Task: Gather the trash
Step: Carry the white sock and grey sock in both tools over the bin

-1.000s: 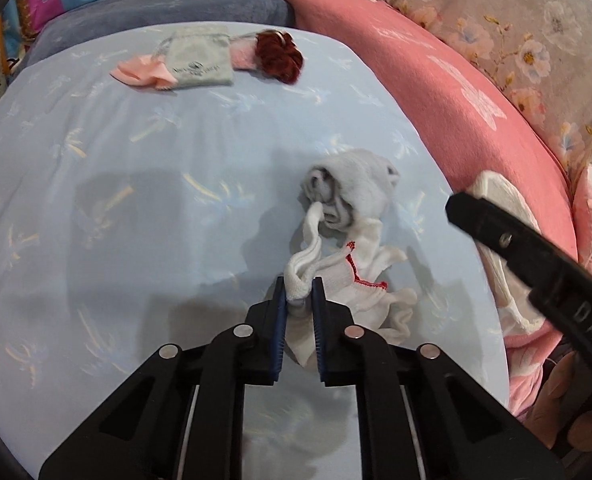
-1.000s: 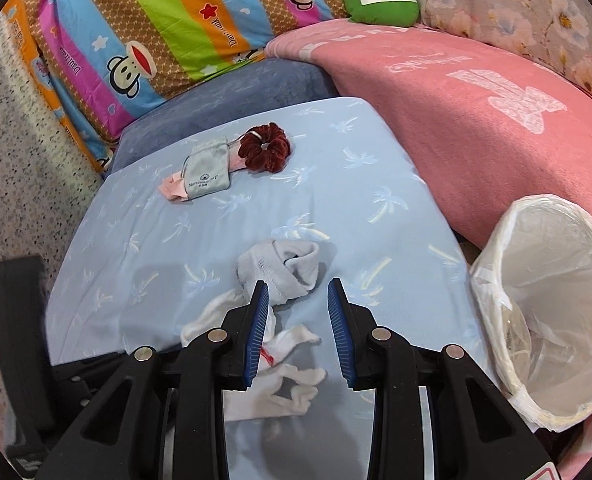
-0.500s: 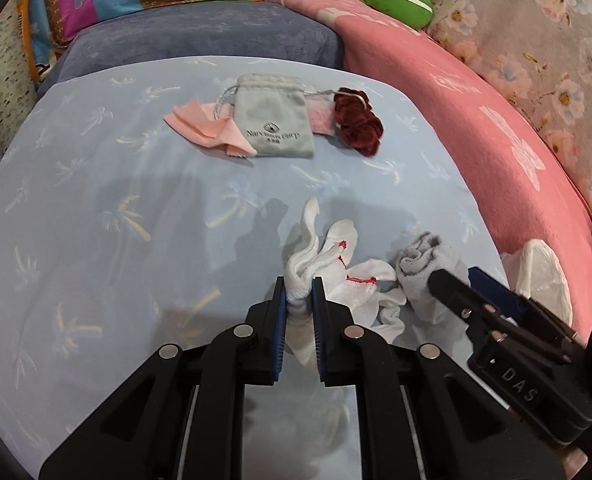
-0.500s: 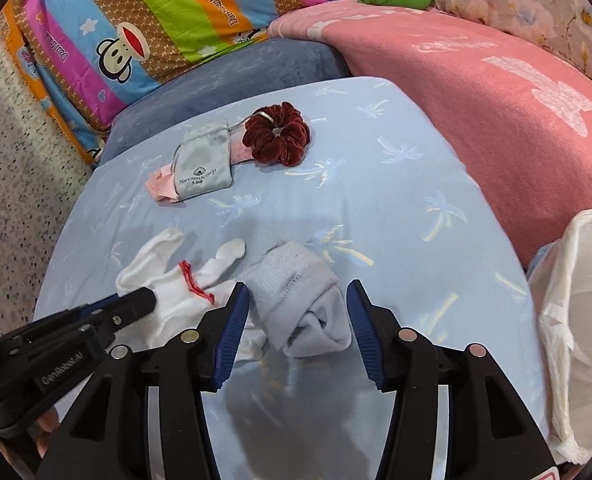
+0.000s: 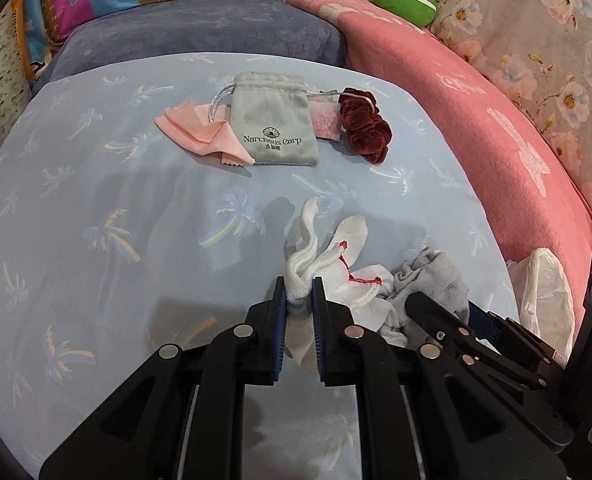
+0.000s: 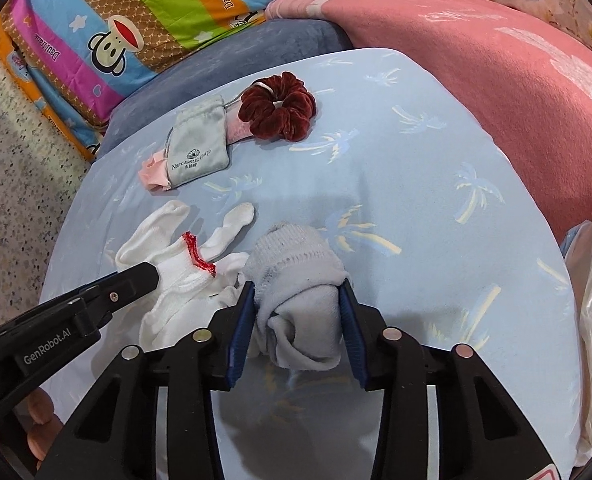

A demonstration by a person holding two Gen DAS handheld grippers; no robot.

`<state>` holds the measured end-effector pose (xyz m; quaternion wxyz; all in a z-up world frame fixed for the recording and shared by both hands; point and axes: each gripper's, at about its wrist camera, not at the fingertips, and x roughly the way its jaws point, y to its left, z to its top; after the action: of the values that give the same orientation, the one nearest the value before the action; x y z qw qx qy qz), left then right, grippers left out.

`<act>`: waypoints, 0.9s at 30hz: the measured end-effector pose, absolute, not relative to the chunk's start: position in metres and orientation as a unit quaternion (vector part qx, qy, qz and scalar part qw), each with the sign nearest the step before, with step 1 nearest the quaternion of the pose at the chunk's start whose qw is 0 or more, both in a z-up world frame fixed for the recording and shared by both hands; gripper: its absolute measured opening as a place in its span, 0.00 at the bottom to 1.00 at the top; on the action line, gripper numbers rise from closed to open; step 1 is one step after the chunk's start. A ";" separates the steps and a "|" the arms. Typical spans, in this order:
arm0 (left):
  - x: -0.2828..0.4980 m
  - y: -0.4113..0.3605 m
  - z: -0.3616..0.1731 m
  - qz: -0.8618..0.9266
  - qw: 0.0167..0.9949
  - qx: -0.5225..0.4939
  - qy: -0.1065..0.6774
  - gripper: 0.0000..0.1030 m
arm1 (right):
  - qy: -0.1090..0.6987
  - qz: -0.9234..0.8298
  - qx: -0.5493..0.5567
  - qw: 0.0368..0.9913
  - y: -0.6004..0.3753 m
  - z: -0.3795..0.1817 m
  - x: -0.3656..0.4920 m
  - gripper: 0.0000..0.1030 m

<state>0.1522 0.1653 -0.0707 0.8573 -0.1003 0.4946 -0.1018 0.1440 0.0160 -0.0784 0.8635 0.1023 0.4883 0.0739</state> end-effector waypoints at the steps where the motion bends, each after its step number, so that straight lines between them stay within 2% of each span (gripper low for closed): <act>1: 0.151 0.164 -0.069 -0.102 0.858 -0.099 0.494 0.12 | 0.487 0.074 0.103 0.864 0.016 -0.076 0.143 0.34; 13: 0.129 0.120 -0.030 -0.134 0.874 -0.072 0.461 0.12 | 0.437 0.071 0.119 0.889 -0.020 -0.022 0.106 0.32; 27: 0.097 0.031 0.014 -0.195 0.887 -0.024 0.418 0.12 | 0.373 0.024 0.145 0.916 -0.105 0.033 0.050 0.33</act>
<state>0.0972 0.0311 0.0144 0.8868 -0.0237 0.4181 -0.1954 0.0495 -0.1045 0.0326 0.9160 0.1453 0.3732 0.0243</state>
